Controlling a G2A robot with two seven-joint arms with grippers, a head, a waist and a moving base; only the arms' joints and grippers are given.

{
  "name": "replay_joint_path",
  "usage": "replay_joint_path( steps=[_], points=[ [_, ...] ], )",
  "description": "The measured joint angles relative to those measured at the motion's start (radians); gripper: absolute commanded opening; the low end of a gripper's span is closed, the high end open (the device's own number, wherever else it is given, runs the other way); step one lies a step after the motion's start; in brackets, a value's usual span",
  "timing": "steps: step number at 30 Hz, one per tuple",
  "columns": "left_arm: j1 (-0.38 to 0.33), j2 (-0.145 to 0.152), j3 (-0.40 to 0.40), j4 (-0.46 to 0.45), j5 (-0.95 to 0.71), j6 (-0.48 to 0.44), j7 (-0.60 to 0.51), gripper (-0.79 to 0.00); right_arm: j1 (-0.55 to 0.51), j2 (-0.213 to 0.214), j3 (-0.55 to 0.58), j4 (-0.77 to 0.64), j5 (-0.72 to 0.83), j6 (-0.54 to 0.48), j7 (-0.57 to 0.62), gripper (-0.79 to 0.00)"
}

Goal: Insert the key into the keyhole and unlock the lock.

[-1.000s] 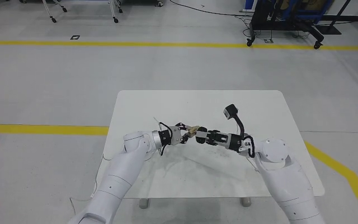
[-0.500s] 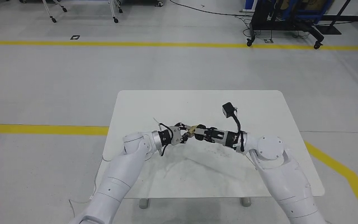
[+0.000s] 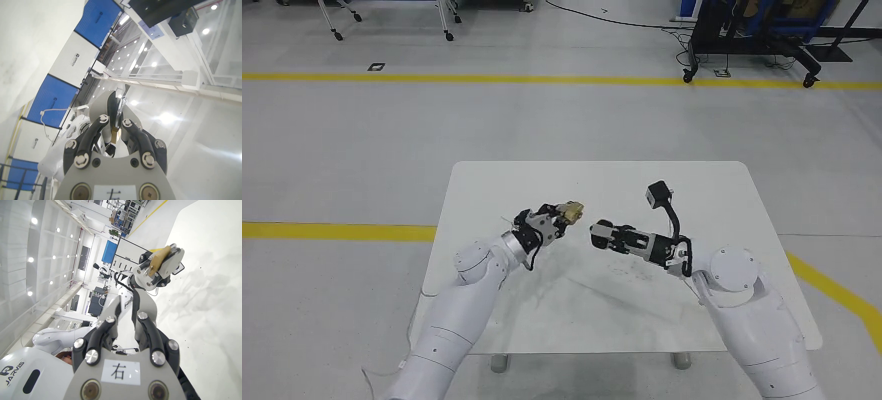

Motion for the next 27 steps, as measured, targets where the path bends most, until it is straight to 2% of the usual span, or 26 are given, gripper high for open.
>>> replay_joint_path(
  steps=[4, 6, 8, 12, 15, 16, 18, 20, 23, 27],
  points=[
    [-0.012, -0.008, 0.028, 0.053, 0.065, -0.184, 0.001, -0.785, 0.0, 0.0, 0.0, 0.0, 0.0, 0.0, 0.0, 0.0],
    [-0.024, -0.012, 0.042, 0.076, 0.088, -0.236, -0.005, -0.785, -0.004, -0.001, -0.004, 0.006, 0.014, 0.012, -0.007, 0.0],
    [-0.035, -0.016, 0.058, 0.095, 0.105, -0.286, -0.019, -0.785, 0.0, -0.006, -0.016, 0.039, 0.108, 0.06, 0.012, 0.0],
    [-0.046, -0.027, 0.093, 0.104, 0.108, -0.356, -0.073, -0.785, 0.062, -0.012, -0.018, 0.171, 0.38, 0.166, 0.16, 0.0],
    [-0.051, -0.036, 0.123, 0.104, 0.114, -0.409, -0.105, -0.785, 0.1, -0.016, -0.026, 0.26, 0.516, 0.195, 0.241, 0.0],
    [-0.054, -0.039, 0.13, 0.109, 0.112, -0.428, -0.115, -0.785, 0.11, -0.017, -0.028, 0.286, 0.55, 0.196, 0.265, -0.095],
    [-0.057, -0.043, 0.137, 0.121, 0.105, -0.455, -0.13, -0.785, 0.121, -0.018, -0.03, 0.317, 0.584, 0.199, 0.293, -0.203],
    [-0.062, -0.046, 0.142, 0.138, 0.099, -0.481, -0.146, -0.785, 0.13, -0.017, -0.036, 0.343, 0.6, 0.208, 0.316, -0.4],
    [-0.07, -0.05, 0.144, 0.156, 0.091, -0.506, -0.158, -0.785, 0.141, -0.017, -0.05, 0.374, 0.613, 0.231, 0.358, -0.465],
    [-0.075, -0.051, 0.135, 0.168, 0.075, -0.522, -0.172, -0.785, 0.156, -0.016, -0.066, 0.405, 0.605, 0.243, 0.378, -0.511]
  ],
)
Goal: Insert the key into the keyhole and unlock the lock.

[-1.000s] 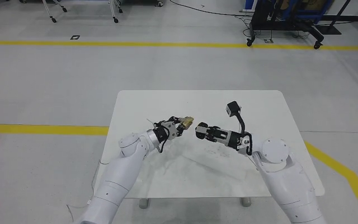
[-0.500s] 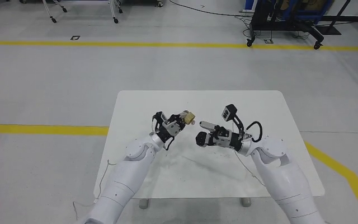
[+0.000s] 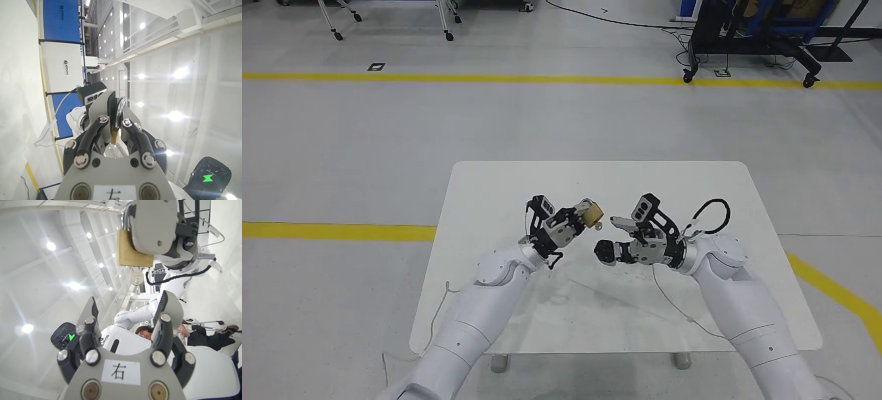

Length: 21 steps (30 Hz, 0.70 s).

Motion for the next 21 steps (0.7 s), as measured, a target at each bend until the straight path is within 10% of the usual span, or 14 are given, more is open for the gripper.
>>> replay_joint_path(
  steps=[21],
  points=[
    [-0.01, -0.002, -0.008, 0.021, 0.01, 0.005, -0.032, -0.785, 0.037, 0.005, -0.027, 0.017, -0.059, -0.016, -0.106, -0.631]
  ],
)
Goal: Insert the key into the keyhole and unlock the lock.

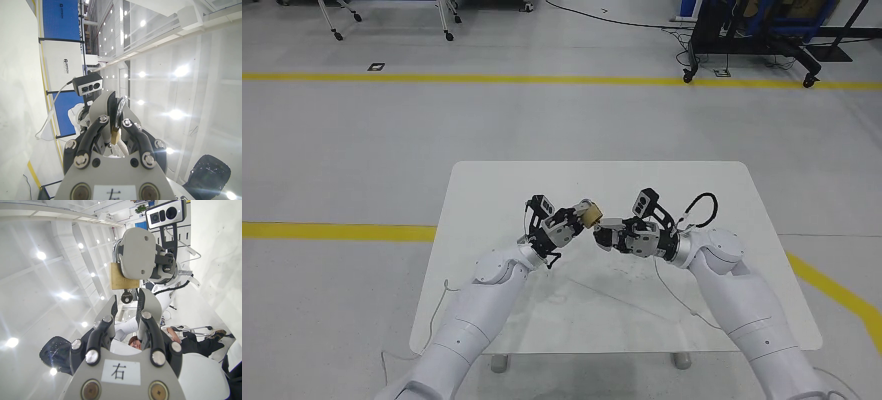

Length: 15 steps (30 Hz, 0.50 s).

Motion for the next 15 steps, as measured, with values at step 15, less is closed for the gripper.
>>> replay_joint_path(
  steps=[15],
  points=[
    [0.003, 0.0, -0.003, -0.001, 0.032, -0.035, -0.014, -0.785, 0.004, 0.0, -0.01, 0.018, 0.069, 0.028, 0.01, -0.785]
  ],
)
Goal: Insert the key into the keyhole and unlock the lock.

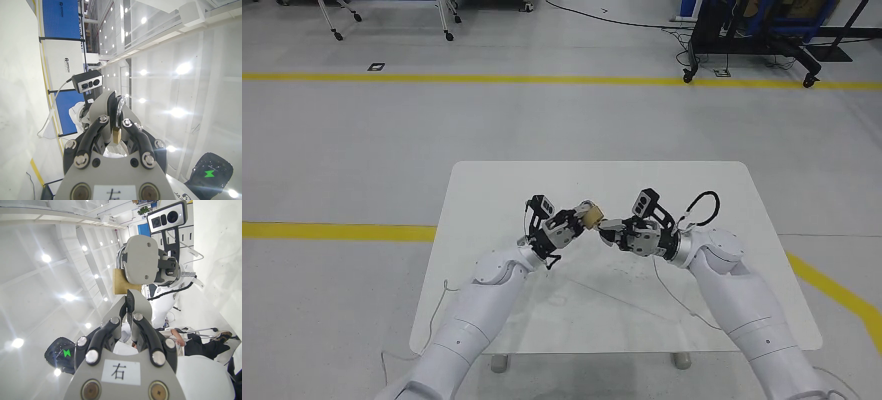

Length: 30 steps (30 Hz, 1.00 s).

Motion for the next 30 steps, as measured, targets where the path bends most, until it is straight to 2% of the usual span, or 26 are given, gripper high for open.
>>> replay_joint_path(
  steps=[8, 17, 18, 19, 20, 23, 24, 30],
  points=[
    [0.023, 0.002, 0.002, -0.027, 0.089, -0.155, 0.028, -0.785, 0.037, -0.006, -0.023, 0.077, 0.11, 0.142, 0.034, -0.785],
    [0.053, 0.012, -0.024, -0.067, 0.124, -0.218, 0.042, -0.785, 0.049, -0.007, -0.032, 0.108, 0.142, 0.158, 0.059, -0.785],
    [0.054, 0.013, -0.028, -0.07, 0.121, -0.218, 0.042, -0.785, 0.05, -0.007, -0.032, 0.108, 0.14, 0.157, 0.06, -0.622],
    [0.055, 0.015, -0.033, -0.074, 0.117, -0.217, 0.042, -0.785, 0.051, -0.005, -0.033, 0.106, 0.132, 0.154, 0.063, -0.496],
    [0.056, 0.016, -0.037, -0.076, 0.113, -0.216, 0.041, -0.785, 0.051, -0.004, -0.035, 0.105, 0.122, 0.153, 0.065, -0.431],
    [0.061, 0.018, -0.047, -0.085, 0.086, -0.205, 0.029, -0.785, 0.053, -0.001, -0.031, 0.107, 0.101, 0.144, 0.057, -0.092],
    [0.062, 0.019, -0.051, -0.086, 0.081, -0.202, 0.026, -0.785, 0.052, 0.001, -0.024, 0.108, 0.099, 0.134, 0.054, -0.009],
    [0.057, 0.021, -0.047, -0.077, 0.1, -0.155, 0.045, -0.785, 0.023, 0.028, 0.077, 0.068, 0.054, 0.035, 0.032, 0.0]
  ],
)
